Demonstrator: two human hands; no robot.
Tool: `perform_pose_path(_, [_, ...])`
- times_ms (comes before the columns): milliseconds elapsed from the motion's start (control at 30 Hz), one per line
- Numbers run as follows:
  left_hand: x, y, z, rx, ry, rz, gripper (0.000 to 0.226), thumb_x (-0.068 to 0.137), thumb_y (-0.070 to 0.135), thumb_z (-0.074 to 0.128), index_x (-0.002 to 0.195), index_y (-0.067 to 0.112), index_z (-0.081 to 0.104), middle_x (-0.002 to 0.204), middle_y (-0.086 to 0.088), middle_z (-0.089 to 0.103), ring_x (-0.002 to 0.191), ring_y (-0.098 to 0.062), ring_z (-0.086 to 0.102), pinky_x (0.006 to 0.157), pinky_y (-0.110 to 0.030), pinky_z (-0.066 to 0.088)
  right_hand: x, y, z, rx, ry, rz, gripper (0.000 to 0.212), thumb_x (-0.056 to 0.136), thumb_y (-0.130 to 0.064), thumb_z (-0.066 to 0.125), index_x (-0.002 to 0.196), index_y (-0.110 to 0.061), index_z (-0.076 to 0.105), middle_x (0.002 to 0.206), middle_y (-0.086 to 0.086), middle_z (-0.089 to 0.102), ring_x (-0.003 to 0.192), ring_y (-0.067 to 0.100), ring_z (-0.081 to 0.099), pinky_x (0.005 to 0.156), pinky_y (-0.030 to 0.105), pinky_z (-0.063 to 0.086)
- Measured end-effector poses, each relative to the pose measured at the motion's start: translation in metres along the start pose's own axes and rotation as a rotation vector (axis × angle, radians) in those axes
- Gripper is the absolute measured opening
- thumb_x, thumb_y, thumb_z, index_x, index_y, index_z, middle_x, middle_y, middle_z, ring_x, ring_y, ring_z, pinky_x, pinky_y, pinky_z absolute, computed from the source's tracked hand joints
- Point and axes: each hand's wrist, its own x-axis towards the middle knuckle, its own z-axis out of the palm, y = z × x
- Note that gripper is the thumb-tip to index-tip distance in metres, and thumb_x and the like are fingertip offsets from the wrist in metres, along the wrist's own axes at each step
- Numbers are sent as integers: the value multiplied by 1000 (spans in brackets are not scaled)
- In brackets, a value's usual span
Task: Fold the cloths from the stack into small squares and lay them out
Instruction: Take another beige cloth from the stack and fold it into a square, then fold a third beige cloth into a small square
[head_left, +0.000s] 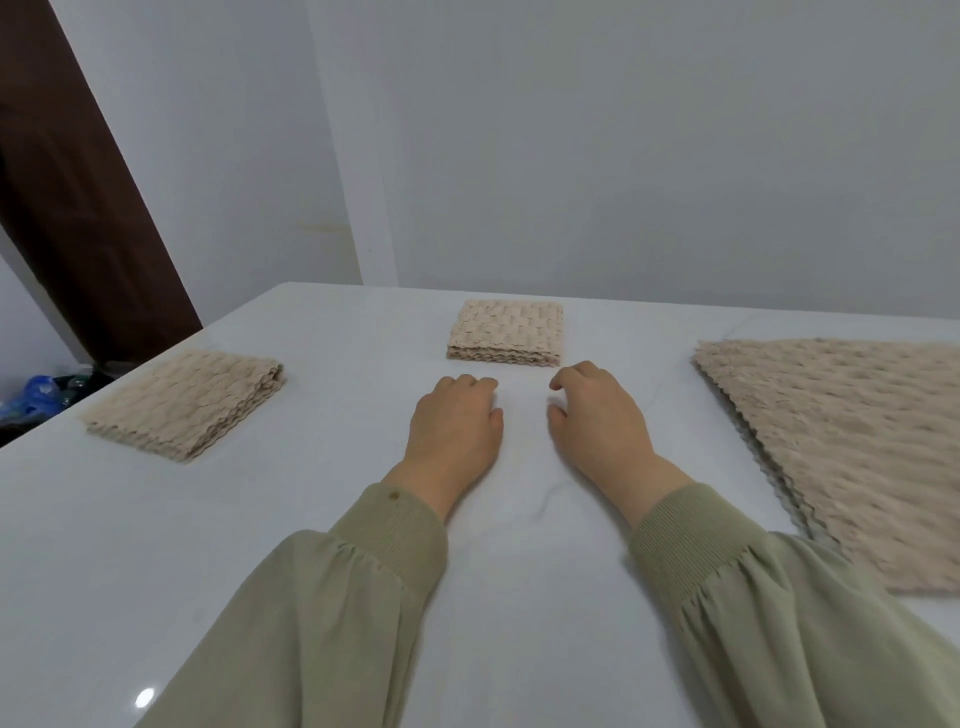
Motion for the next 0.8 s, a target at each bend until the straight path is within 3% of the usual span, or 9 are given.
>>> perform_pose_path(267, [-61, 35, -8, -68, -25, 30, 33, 96, 27, 42, 122, 12, 56, 124, -6, 57, 115, -25, 46, 95, -38, 40, -62, 0, -32, -52, -17, 10, 25, 92, -17, 47, 113, -10, 57, 117, 6, 56, 107, 24, 49, 78, 33, 39])
perform_pose_path(400, [-82, 53, -12, -103, -39, 66, 43, 97, 32, 40, 137, 16, 44, 140, -3, 46, 131, -23, 34, 106, -35, 31, -82, 7, -45, -65, -9, 10, 25, 91, -17, 48, 113, -10, 58, 117, 7, 57, 107, 26, 49, 82, 33, 38])
perform_pose_path(500, [-93, 67, -11, -49, -195, 113, 55, 98, 45, 31, 148, 22, 24, 155, -4, 21, 144, -24, 12, 116, -40, 14, -91, 14, -58, -152, 11, 21, 26, 91, -19, 48, 113, -10, 59, 118, 8, 58, 111, 28, 47, 89, 36, 36])
perform_pose_path(600, [-98, 71, -9, 27, -337, 138, 59, 97, 52, 22, 150, 28, 12, 159, -1, 4, 146, -21, -1, 117, -45, 3, -97, 29, -72, -313, 60, 119, 28, 89, -16, 49, 114, -9, 58, 122, 12, 55, 116, 32, 44, 97, 41, 33])
perform_pose_path(800, [-99, 72, -12, 28, -343, 133, 58, 98, 52, 23, 150, 29, 13, 159, 1, 4, 146, -19, 0, 117, -43, 3, -100, 67, -87, -363, 102, 399, 38, 84, -11, 50, 121, -2, 47, 126, 19, 50, 120, 37, 41, 96, 45, 36])
